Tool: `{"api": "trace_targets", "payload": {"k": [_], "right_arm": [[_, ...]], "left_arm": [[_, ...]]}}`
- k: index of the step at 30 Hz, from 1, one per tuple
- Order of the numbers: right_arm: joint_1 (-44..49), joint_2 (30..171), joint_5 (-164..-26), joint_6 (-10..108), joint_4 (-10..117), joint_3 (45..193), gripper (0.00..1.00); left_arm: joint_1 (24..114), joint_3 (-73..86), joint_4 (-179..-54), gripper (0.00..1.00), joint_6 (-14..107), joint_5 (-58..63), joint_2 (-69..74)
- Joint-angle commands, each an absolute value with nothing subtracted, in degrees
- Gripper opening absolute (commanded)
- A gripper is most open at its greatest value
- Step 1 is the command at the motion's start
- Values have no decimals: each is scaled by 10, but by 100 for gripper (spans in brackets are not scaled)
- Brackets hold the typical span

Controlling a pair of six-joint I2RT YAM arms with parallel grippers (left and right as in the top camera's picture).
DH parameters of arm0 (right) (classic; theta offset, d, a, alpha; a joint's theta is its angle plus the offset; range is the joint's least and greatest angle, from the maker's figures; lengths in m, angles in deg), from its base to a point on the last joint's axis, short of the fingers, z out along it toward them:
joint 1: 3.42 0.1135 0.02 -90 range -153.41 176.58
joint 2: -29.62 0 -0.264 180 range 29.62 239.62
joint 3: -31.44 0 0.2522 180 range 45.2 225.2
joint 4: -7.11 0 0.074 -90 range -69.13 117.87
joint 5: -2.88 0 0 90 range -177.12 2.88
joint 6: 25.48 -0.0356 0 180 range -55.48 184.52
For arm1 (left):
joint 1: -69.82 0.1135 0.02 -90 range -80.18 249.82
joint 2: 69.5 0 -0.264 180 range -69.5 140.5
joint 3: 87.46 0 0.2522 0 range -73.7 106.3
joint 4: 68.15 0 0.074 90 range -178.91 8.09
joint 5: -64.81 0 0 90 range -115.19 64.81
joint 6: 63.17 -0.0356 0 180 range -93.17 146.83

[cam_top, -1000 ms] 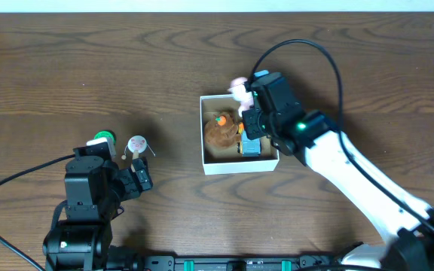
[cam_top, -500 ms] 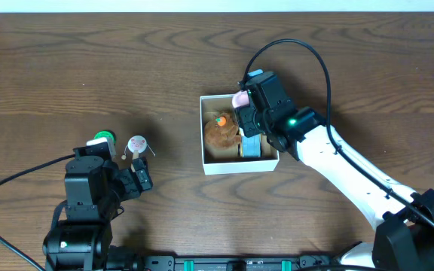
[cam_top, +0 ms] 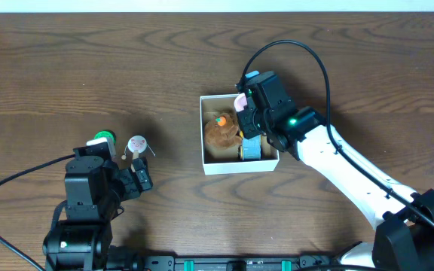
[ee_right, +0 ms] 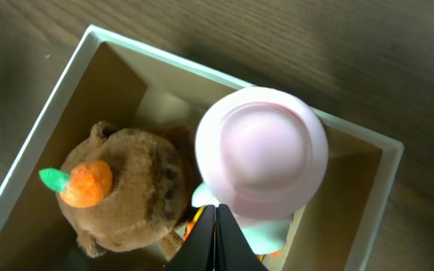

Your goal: Pack container

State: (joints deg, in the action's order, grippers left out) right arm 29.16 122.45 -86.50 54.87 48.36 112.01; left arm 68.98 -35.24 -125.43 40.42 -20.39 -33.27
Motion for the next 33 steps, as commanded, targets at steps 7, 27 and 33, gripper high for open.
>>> {"api": "trace_targets", "payload": {"k": [7, 27, 33], "right_arm": [[289, 1224, -786, 550, 437, 1130, 1], [289, 1326, -811, 549, 427, 1130, 1], [289, 1273, -811, 550, 422, 1130, 1]], "left_arm": [[693, -341, -1257, 98, 409, -198, -332], [693, -341, -1265, 98, 409, -198, -332], [693, -341, -1264, 98, 409, -198, -332]]}}
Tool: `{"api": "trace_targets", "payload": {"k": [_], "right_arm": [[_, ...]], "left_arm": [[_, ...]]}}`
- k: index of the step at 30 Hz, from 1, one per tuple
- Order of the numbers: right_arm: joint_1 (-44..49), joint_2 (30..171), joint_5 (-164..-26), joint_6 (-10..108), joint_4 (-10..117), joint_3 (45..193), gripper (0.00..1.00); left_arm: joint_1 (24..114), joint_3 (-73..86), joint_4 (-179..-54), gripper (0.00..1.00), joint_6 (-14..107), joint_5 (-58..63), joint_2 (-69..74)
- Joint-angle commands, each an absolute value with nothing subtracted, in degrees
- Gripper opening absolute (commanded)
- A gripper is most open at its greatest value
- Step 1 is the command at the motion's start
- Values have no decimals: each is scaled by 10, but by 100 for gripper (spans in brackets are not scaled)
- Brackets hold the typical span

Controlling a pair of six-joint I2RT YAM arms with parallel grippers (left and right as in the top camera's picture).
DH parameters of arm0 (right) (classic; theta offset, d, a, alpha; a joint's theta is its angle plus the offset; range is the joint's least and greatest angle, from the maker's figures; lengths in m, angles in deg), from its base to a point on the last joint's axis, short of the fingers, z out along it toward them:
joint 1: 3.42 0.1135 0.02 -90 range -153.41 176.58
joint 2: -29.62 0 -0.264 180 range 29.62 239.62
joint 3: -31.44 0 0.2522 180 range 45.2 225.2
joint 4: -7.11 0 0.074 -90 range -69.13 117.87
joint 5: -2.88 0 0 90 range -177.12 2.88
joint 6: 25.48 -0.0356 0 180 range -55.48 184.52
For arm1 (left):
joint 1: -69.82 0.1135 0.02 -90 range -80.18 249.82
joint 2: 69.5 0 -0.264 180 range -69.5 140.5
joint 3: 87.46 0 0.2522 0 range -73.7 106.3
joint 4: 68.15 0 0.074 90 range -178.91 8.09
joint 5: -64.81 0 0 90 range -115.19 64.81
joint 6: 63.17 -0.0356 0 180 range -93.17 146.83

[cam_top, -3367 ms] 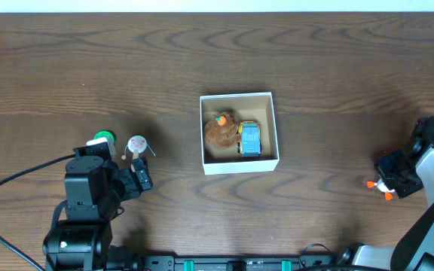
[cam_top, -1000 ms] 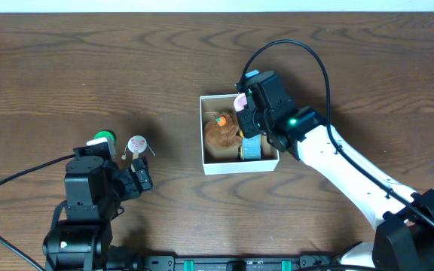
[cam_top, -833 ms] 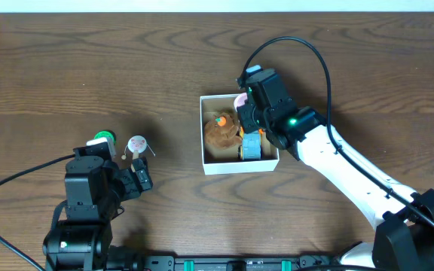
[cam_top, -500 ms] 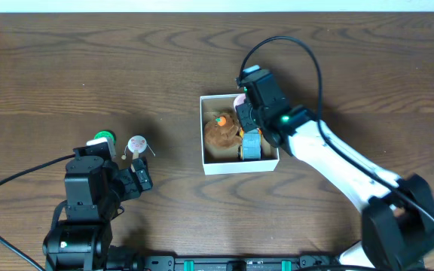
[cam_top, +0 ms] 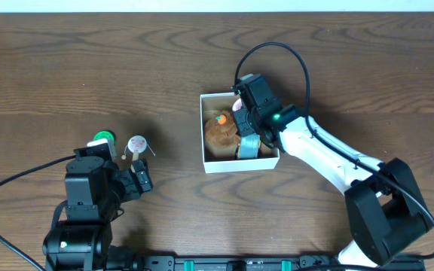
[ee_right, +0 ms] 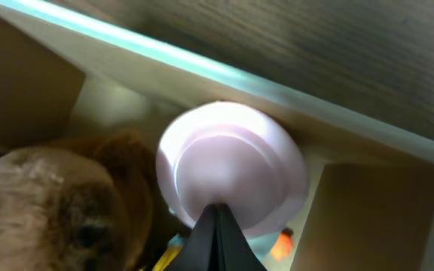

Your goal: Pack container

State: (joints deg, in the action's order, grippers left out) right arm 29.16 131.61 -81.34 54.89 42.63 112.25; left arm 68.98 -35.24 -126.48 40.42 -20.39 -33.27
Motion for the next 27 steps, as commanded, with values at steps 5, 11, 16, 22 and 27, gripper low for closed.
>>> {"api": "trace_targets", "payload": {"k": [5, 11, 16, 22, 27], "right_arm": [[289, 1204, -811, 558, 418, 1130, 1], [292, 1173, -842, 568, 440, 1130, 1], [309, 1174, -923, 628, 499, 1130, 1], [332, 1175, -945, 686, 548, 1130, 1], [348, 1180, -975, 728, 564, 1130, 1]], "left_arm": [[693, -341, -1264, 98, 409, -198, -332], [693, -341, -1264, 98, 409, -198, -332], [693, -341, -1264, 98, 409, -198, -332], [693, -341, -1264, 98, 409, -198, -332], [693, -341, -1264, 98, 409, -198, -332]]}}
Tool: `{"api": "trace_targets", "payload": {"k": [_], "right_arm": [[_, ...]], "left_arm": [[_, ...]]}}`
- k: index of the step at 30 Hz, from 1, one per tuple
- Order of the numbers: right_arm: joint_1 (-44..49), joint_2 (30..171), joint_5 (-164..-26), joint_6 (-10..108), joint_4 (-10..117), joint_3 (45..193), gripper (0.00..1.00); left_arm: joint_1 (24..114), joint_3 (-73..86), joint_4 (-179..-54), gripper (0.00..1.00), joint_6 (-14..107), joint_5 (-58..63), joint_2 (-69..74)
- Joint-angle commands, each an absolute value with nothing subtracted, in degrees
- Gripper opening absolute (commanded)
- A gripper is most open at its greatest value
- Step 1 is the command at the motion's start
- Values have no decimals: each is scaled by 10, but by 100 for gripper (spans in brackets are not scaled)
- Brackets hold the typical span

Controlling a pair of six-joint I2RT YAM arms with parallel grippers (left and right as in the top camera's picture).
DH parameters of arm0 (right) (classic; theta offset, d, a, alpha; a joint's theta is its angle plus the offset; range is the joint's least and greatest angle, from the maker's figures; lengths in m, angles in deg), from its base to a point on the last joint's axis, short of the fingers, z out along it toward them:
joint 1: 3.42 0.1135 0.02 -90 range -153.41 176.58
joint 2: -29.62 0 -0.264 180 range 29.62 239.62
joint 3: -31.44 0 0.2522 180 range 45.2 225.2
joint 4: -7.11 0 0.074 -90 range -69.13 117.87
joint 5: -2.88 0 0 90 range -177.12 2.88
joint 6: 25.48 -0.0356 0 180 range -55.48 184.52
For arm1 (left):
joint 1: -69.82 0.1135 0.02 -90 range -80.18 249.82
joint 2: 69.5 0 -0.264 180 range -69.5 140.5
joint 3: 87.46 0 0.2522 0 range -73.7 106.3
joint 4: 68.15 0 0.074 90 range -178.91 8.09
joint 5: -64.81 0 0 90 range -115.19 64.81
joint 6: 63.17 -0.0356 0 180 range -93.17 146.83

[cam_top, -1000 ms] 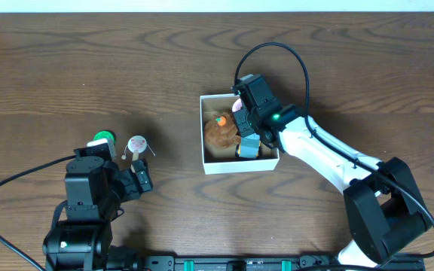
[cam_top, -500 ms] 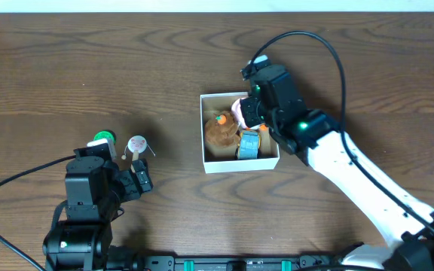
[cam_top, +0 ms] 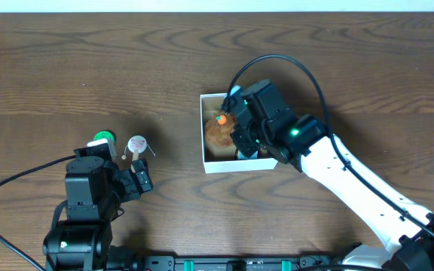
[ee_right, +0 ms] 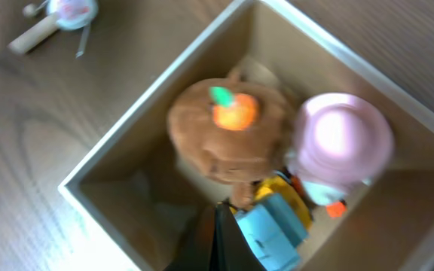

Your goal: Pack container

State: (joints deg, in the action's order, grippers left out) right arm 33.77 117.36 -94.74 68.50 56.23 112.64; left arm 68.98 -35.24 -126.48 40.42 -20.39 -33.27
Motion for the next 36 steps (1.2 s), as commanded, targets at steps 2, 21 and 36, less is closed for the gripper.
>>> {"api": "trace_targets", "payload": {"k": [2, 21, 36], "right_arm": [[350, 1191, -974, 732, 556, 1130, 1], [343, 1319, -764, 585, 427, 1130, 1], [348, 1319, -796, 544, 430, 1130, 1]], "left_arm": [[693, -341, -1264, 98, 409, -198, -332], [693, -341, -1265, 98, 409, -198, -332], [693, -341, -1265, 98, 409, -198, -332]]}}
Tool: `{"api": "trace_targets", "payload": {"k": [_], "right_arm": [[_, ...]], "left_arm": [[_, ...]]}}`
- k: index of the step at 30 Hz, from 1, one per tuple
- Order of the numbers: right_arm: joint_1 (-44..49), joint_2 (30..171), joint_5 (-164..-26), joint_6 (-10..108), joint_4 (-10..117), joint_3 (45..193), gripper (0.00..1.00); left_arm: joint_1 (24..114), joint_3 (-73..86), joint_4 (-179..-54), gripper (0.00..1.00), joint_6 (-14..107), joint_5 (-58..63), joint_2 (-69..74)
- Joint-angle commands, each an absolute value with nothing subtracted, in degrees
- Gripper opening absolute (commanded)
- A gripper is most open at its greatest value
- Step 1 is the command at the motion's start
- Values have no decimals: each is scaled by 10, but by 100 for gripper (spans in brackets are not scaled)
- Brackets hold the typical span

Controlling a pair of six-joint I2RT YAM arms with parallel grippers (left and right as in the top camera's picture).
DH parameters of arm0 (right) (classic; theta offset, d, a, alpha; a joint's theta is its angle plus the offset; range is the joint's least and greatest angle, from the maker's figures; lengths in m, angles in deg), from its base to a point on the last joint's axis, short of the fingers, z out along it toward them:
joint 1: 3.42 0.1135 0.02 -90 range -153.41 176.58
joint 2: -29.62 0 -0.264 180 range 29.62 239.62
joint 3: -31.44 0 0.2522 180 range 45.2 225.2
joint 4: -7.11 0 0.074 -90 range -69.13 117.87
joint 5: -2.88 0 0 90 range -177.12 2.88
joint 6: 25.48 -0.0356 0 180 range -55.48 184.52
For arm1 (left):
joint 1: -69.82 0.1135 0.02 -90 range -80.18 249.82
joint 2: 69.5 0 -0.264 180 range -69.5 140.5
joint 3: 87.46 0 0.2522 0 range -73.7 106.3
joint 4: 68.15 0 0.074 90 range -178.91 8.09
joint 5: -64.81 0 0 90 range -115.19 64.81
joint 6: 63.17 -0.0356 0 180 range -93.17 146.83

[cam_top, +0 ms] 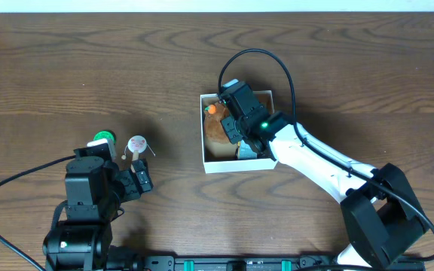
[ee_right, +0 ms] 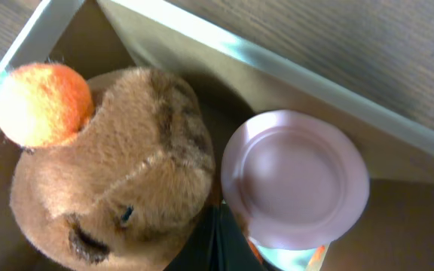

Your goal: Pack container

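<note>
The white box (cam_top: 239,167) holds a brown plush (ee_right: 119,173) with an orange tuft (ee_right: 40,102) on its head, a pink round-capped item (ee_right: 296,177) and a blue item (cam_top: 249,149). My right gripper (ee_right: 217,239) is shut and empty, low inside the box in the gap between the plush and the pink cap. In the overhead view its wrist (cam_top: 236,105) covers the box's far-left part. My left gripper (cam_top: 140,179) rests near the table's front left; its jaws cannot be made out.
A green-topped small object (cam_top: 102,138) and a pink-and-white round piece on a stick (cam_top: 136,143) lie on the wooden table just beyond the left gripper. The box's far wall (ee_right: 202,38) is close ahead of the right fingers.
My right gripper was raised above the box with the whole inside in sight. Now it is low in the box's far-left part, between plush and pink cap. The left arm is unchanged.
My right gripper, shut, was over the box's far-right corner behind the pink cap. Then it was low in the box, against the cap by the far wall. Then it stood high above the box, and now it is down beside the plush.
</note>
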State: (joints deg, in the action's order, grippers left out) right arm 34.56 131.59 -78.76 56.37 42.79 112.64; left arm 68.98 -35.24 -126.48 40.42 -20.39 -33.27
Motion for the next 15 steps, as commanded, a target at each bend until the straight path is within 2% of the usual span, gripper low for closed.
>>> {"api": "trace_targets", "payload": {"k": [1, 9, 15], "right_arm": [[348, 1319, -796, 540, 429, 1130, 1], [351, 1280, -795, 545, 409, 1132, 1], [363, 1249, -846, 604, 399, 1135, 1]], "left_arm": [[693, -341, -1265, 98, 409, -198, -332], [693, -341, -1265, 98, 409, -198, -332], [693, -341, -1264, 98, 409, -198, -331]]}}
